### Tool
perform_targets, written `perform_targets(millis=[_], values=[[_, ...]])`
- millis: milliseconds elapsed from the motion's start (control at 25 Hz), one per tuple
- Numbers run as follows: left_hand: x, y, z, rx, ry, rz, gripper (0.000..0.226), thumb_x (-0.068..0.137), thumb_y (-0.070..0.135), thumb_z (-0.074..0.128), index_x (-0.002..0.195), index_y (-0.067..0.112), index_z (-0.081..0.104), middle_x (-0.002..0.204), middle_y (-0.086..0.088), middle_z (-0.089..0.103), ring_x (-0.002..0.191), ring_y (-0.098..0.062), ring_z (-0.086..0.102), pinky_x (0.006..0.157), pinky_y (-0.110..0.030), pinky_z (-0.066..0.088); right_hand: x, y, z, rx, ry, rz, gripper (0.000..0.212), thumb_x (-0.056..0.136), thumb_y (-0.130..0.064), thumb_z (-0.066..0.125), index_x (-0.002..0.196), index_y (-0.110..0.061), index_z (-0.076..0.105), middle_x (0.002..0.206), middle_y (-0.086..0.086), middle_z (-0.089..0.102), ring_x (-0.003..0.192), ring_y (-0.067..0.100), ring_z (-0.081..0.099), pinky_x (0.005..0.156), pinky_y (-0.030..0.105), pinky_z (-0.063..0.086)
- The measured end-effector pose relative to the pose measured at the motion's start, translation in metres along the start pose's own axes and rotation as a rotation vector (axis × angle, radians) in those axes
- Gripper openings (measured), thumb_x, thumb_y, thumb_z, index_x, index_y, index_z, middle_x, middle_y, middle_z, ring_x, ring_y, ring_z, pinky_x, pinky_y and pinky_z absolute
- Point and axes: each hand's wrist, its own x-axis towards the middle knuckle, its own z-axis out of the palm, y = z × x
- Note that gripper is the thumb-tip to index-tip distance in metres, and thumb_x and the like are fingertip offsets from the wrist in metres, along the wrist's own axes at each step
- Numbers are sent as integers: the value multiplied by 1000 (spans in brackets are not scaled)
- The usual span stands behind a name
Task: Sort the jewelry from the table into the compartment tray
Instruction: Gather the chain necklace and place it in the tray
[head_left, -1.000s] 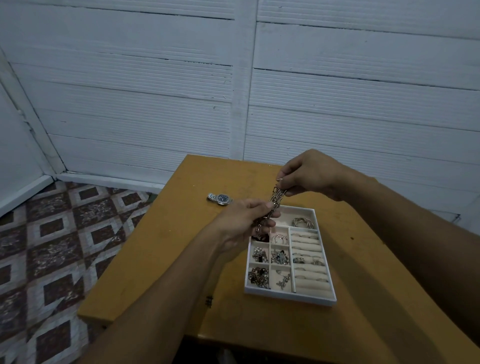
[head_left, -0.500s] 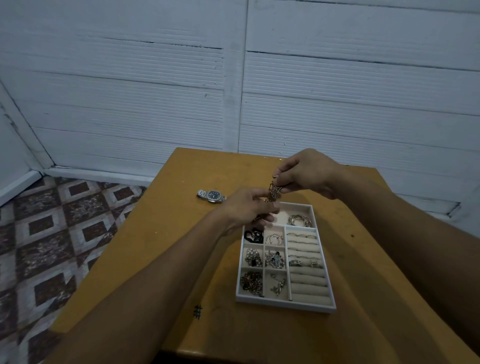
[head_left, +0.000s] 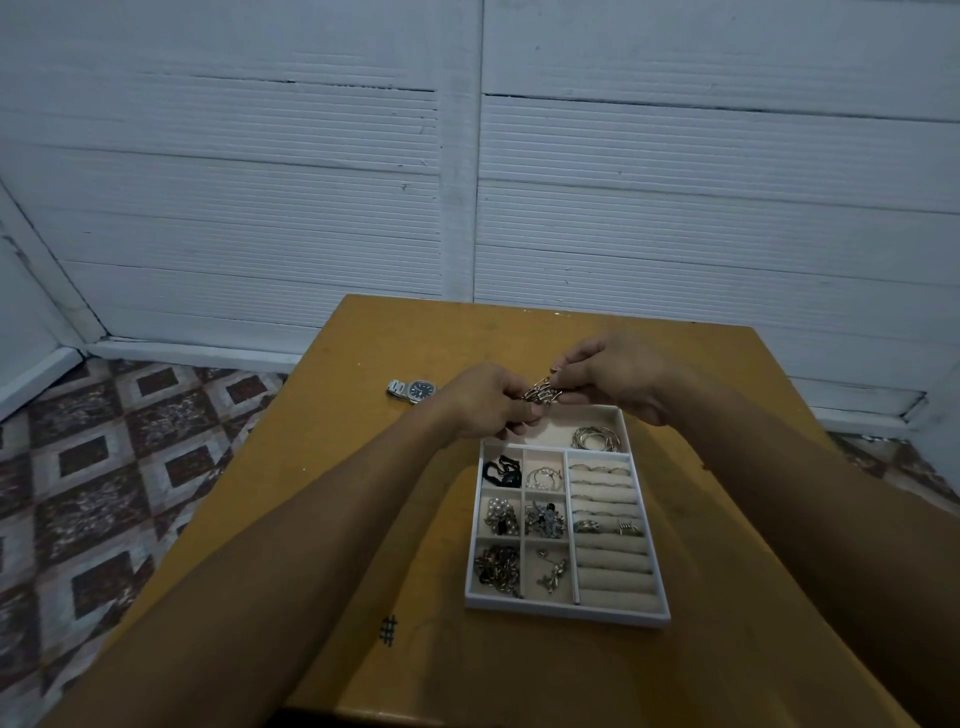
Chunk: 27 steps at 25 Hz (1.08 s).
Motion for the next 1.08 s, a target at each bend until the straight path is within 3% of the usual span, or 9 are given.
perform_targets(millis=[160, 280, 360, 520, 680, 880, 1080], values=[[9, 4, -2, 589, 29, 69, 21, 92, 20, 62, 109, 10, 69, 90, -6, 68, 78, -15, 58, 68, -26, 43, 2, 19, 7, 6, 38, 41, 9, 81, 11, 66, 89, 9, 65, 88, 24, 67, 71, 26, 68, 62, 26, 60], [14, 1, 4, 800, 47, 103, 27, 92, 22, 62, 115, 11, 67, 104, -10, 69, 94, -22, 60, 81, -31, 47, 3, 28, 12, -87, 73, 22, 5, 81, 8, 67, 86, 7, 66, 81, 23, 67, 62, 23, 66, 45, 21, 53], [17, -3, 9, 853, 52, 95, 28, 92, 22, 61, 117, 11, 66, 107, -11, 68, 96, -23, 61, 84, -34, 49, 5, 31, 14, -295, 103, -32, 2, 82, 1, 70, 84, 0, 70, 73, 16, 69, 55, 17, 64, 40, 18, 45], [19, -6, 9, 980, 60, 177, 26, 94, 22, 56, 117, 13, 66, 108, -9, 66, 99, -24, 60, 81, -36, 49, 7, 36, 16, -687, 153, -179, 5, 81, -5, 71, 81, -9, 74, 68, 6, 71, 50, 11, 60, 43, 16, 43], [16, -8, 2, 1037, 44, 222, 26, 95, 22, 56, 116, 14, 66, 106, -6, 66, 99, -21, 58, 85, -37, 49, 6, 42, 17, -810, 166, -260, 6, 81, -7, 70, 80, -12, 72, 70, 4, 70, 59, 15, 66, 60, 28, 56], [12, -12, 0, 1044, 81, 298, 28, 95, 25, 54, 119, 15, 65, 109, -3, 67, 103, -20, 56, 89, -37, 47, 8, 47, 11, -958, 219, -261, 9, 83, -26, 72, 90, -21, 72, 86, 1, 72, 75, 17, 67, 73, 33, 56], [12, -15, 9, 1039, 149, 343, 38, 89, 47, 59, 113, 19, 67, 107, -2, 64, 104, -21, 52, 88, -39, 45, 7, 47, 5, -1055, 186, -353, 11, 82, -27, 70, 92, -27, 73, 93, -3, 72, 85, 20, 64, 77, 32, 52]])
